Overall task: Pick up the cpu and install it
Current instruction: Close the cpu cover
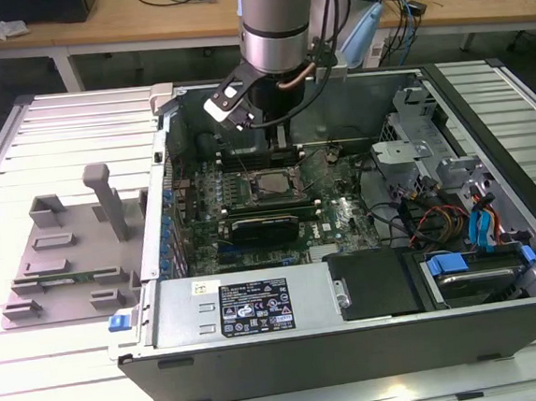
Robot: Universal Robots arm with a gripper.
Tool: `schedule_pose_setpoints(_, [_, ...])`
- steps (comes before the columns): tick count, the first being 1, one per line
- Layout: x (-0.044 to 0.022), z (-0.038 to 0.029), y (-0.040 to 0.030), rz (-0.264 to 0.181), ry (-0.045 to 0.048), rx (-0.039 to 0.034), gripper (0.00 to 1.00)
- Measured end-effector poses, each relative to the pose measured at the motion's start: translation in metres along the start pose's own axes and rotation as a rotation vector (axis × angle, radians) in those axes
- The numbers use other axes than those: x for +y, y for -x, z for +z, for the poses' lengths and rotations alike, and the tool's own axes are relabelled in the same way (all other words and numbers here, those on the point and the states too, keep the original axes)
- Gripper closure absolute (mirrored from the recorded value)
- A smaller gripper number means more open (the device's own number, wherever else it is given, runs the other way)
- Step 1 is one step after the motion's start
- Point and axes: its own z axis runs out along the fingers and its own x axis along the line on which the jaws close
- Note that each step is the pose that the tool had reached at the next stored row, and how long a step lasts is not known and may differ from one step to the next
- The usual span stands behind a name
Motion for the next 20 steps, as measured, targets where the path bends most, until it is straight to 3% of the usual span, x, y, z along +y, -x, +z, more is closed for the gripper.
schedule_pose_setpoints(3, [0.0000,-0.0021,0.0000,0.000,0.0000,0.0000,0.89])
schedule_pose_setpoints(5, [0.0050,-0.0022,-0.0001,0.000,-0.0001,-0.0002,0.89])
schedule_pose_setpoints(12, [0.0287,-0.0017,-0.0003,0.000,0.0000,-0.0001,0.89])
schedule_pose_setpoints(13, [0.0386,-0.0018,-0.0004,0.000,-0.0001,-0.0004,0.89])
schedule_pose_setpoints(16, [0.0391,-0.0198,-0.0007,0.000,0.0000,-0.0002,0.89])
schedule_pose_setpoints(18, [0.0391,-0.0202,-0.0007,0.000,0.0001,0.0000,0.89])
schedule_pose_setpoints(20, [0.0435,-0.0203,-0.0007,0.000,-0.0001,-0.0002,0.89])
